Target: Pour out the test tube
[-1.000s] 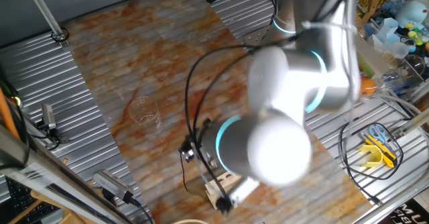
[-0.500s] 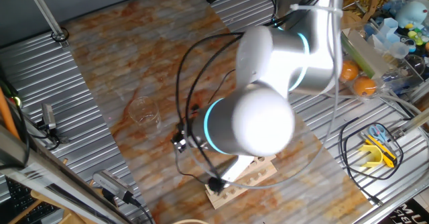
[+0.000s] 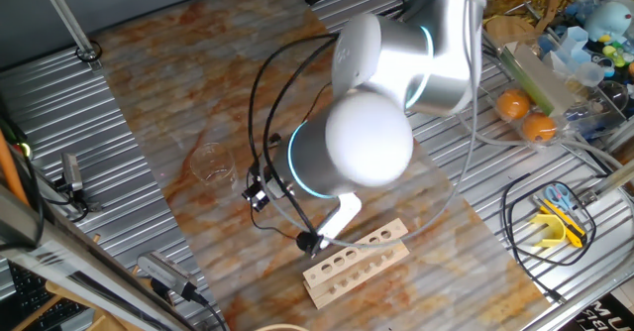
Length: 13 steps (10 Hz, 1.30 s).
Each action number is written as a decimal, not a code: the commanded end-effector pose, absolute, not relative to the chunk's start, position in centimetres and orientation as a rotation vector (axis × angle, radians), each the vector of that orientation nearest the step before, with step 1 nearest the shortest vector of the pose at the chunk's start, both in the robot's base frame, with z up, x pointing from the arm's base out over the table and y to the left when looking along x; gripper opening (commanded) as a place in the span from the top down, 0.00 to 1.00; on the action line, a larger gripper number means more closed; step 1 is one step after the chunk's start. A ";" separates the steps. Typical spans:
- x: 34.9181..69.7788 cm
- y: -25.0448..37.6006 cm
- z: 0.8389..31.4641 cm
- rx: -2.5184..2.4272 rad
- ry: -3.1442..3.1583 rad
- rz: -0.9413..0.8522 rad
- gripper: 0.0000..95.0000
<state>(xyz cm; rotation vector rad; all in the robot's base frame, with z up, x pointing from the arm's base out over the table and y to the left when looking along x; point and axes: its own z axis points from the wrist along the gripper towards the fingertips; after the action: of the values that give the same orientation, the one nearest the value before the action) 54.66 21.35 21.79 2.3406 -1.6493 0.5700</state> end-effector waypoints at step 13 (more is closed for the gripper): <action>55.6 19.9 20.9 2.437 -1.599 0.574 1.00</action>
<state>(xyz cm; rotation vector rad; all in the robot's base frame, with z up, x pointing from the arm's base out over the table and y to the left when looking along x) 55.66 19.90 20.89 2.4383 -1.5989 0.5735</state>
